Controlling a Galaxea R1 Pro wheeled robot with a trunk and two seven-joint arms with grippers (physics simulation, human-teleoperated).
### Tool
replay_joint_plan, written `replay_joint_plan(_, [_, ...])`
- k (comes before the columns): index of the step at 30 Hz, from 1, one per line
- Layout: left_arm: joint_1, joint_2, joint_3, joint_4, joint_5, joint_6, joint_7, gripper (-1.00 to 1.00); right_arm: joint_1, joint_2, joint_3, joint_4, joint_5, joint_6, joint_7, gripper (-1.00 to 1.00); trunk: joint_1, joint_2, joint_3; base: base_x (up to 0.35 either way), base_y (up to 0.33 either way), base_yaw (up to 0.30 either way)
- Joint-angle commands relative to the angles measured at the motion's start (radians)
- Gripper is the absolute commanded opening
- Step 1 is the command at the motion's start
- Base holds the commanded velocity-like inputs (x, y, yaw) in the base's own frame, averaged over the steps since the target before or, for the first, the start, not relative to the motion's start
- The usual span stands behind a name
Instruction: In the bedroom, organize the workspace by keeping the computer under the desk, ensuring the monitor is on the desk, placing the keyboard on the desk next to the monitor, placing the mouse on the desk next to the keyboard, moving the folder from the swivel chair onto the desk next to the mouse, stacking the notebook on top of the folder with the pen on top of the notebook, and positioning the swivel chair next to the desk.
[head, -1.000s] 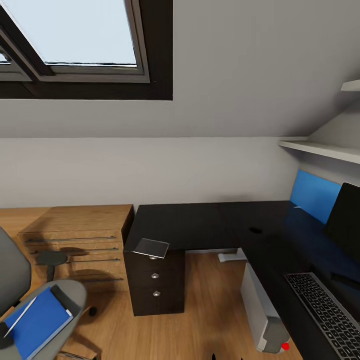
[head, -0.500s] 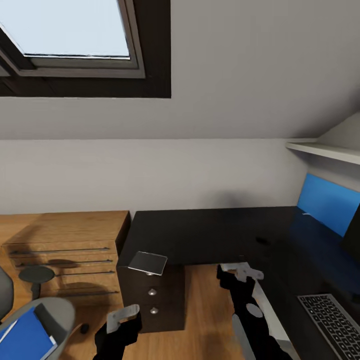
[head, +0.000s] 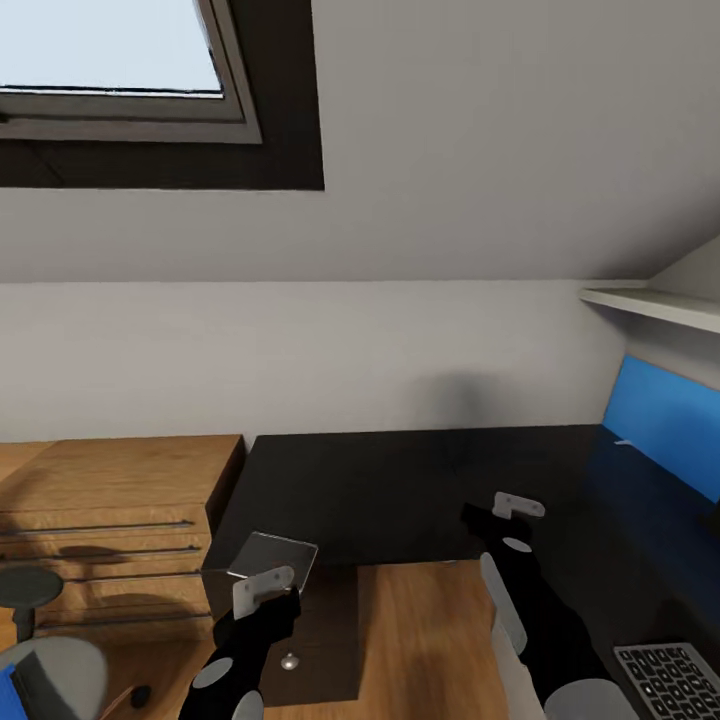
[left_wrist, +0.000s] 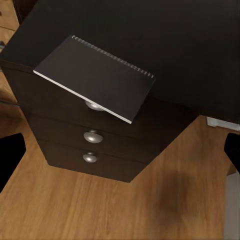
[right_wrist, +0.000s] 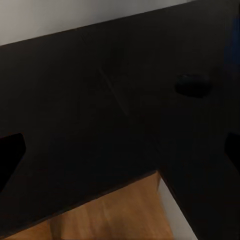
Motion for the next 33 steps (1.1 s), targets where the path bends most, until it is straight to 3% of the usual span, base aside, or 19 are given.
replay_joint_plan(1, [-0.001,0.0,0.0,-0.002,0.01,0.002,0.008,1.0,-0.001,-0.001,-0.001,-0.001,-0.009,-0.008,-0.008,1.0,0.001,-0.001,-0.001,0.262,-0.085,0.0])
replay_joint_plan(11, [-0.001,0.016,-0.004,-0.002,0.008,0.004,0.009,1.0,-0.001,-0.002,-0.004,-0.021,-0.013,-0.036,-0.008,1.0,0.001,-0.001,-0.001,0.289,-0.03,0.0])
replay_joint_plan(15, [-0.001,0.019,-0.004,-0.002,0.008,0.004,0.008,1.0,0.001,0.0,-0.003,-0.064,-0.029,-0.035,-0.009,1.0,0.001,-0.001,-0.001,0.319,-0.001,0.0])
replay_joint_plan(27, [-0.001,0.021,-0.004,-0.001,0.008,0.004,0.009,1.0,0.001,-0.008,-0.004,-0.071,-0.026,-0.04,-0.008,1.0,0.001,-0.001,-0.001,0.321,0.0,0.0])
replay_joint_plan(28, [-0.001,0.021,-0.004,-0.002,0.008,0.004,0.008,1.0,0.001,-0.011,-0.004,-0.069,-0.024,-0.041,-0.006,1.0,0.001,-0.001,-0.001,0.321,0.0,0.0])
replay_joint_plan(30, [-0.001,0.021,-0.004,-0.002,0.008,0.004,0.008,1.0,0.001,-0.047,-0.004,-0.05,-0.023,-0.055,-0.003,1.0,0.001,-0.001,-0.001,0.321,0.0,0.0])
replay_joint_plan(33, [-0.001,0.021,-0.004,-0.002,0.008,0.004,0.008,1.0,0.001,-0.069,-0.006,-0.007,-0.025,-0.064,-0.002,1.0,0.001,-0.001,-0.001,0.322,-0.013,0.0])
